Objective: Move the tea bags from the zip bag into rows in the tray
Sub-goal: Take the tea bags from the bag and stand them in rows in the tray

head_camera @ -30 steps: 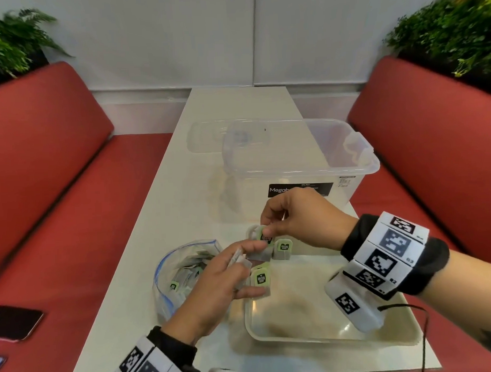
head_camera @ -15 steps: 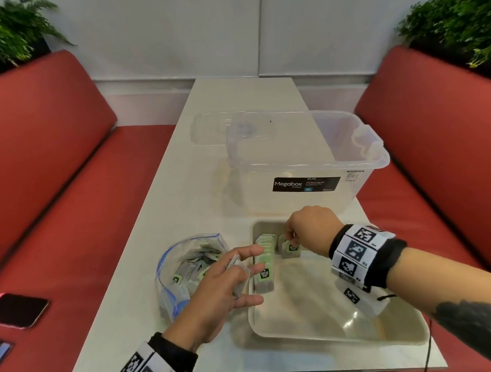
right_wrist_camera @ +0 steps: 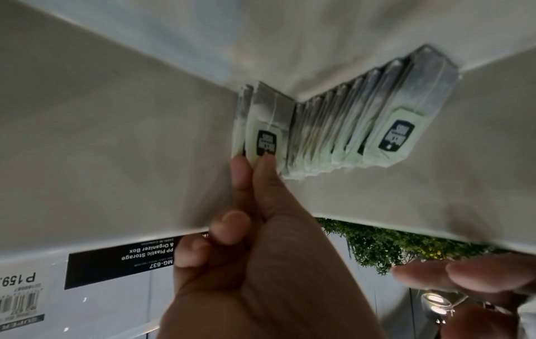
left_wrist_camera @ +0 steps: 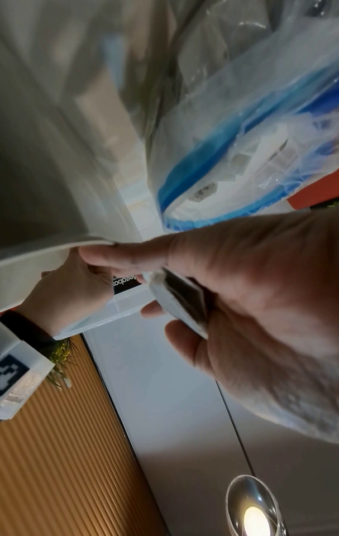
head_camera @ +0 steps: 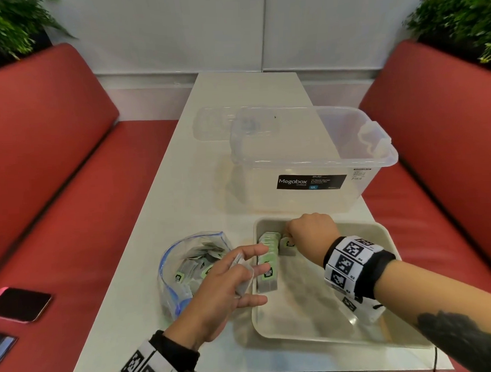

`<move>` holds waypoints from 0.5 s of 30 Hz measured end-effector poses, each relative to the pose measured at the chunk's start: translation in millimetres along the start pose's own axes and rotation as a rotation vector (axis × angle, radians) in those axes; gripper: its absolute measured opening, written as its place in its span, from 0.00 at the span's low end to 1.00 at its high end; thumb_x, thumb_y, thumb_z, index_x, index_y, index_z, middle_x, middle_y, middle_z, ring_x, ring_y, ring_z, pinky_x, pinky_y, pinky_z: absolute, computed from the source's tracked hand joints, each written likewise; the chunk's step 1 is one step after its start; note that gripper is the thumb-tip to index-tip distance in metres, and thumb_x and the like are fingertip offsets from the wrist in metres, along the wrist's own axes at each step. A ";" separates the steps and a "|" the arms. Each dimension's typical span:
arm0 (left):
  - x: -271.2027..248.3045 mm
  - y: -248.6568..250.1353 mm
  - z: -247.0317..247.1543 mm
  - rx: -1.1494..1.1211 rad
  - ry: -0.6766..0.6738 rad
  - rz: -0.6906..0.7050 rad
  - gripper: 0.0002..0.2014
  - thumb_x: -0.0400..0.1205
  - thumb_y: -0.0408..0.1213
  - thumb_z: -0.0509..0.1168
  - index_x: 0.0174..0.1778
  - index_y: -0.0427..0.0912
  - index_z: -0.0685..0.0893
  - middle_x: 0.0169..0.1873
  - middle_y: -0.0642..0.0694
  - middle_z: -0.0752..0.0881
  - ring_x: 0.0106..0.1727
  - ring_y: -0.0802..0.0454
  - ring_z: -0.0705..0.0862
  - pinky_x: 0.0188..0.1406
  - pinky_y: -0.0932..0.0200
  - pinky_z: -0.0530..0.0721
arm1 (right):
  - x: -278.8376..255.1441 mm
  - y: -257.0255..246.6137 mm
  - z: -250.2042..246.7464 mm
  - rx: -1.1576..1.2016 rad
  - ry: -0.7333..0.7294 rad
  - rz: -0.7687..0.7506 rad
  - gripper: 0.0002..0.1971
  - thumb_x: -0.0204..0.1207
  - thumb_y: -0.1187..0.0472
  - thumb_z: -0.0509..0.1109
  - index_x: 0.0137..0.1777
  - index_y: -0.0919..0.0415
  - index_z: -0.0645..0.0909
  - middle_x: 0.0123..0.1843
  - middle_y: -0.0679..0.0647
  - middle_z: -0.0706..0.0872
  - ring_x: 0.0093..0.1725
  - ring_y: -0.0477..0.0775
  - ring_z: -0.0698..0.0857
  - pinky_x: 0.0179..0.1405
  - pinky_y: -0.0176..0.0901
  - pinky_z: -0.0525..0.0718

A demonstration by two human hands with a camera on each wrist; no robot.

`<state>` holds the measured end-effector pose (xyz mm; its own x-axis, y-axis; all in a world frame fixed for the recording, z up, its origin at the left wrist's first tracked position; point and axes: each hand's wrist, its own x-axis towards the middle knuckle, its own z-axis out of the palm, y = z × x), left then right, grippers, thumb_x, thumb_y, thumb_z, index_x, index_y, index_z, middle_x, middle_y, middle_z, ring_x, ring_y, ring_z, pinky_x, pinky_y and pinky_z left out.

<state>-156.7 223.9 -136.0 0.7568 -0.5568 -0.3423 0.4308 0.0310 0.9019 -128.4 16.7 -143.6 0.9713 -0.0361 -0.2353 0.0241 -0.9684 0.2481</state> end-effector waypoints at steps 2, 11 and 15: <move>0.4 0.0 -0.4 0.002 -0.007 0.000 0.21 0.69 0.35 0.58 0.55 0.47 0.87 0.59 0.55 0.85 0.62 0.58 0.84 0.54 0.37 0.85 | -1.9 -0.3 -0.3 -0.019 0.010 -0.008 0.11 0.80 0.63 0.58 0.57 0.57 0.80 0.53 0.57 0.86 0.53 0.62 0.84 0.41 0.44 0.71; 2.1 3.4 -2.6 -0.167 -0.060 -0.052 0.20 0.70 0.34 0.59 0.58 0.40 0.84 0.61 0.48 0.85 0.61 0.51 0.85 0.50 0.35 0.86 | -2.3 -0.1 -0.5 0.003 0.022 -0.017 0.10 0.81 0.60 0.57 0.58 0.57 0.77 0.54 0.56 0.86 0.53 0.62 0.85 0.41 0.44 0.70; 4.6 11.7 -4.0 -0.462 -0.086 -0.134 0.17 0.75 0.41 0.66 0.58 0.38 0.83 0.61 0.40 0.85 0.61 0.42 0.85 0.47 0.30 0.85 | -8.7 1.1 -14.4 0.193 0.179 0.032 0.11 0.82 0.51 0.57 0.58 0.53 0.77 0.50 0.53 0.87 0.49 0.62 0.85 0.40 0.44 0.74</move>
<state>-146.2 225.1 -128.2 0.6449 -0.6469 -0.4070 0.7095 0.3087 0.6335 -133.4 19.5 -127.7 0.9976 -0.0403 -0.0562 -0.0367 -0.9972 0.0649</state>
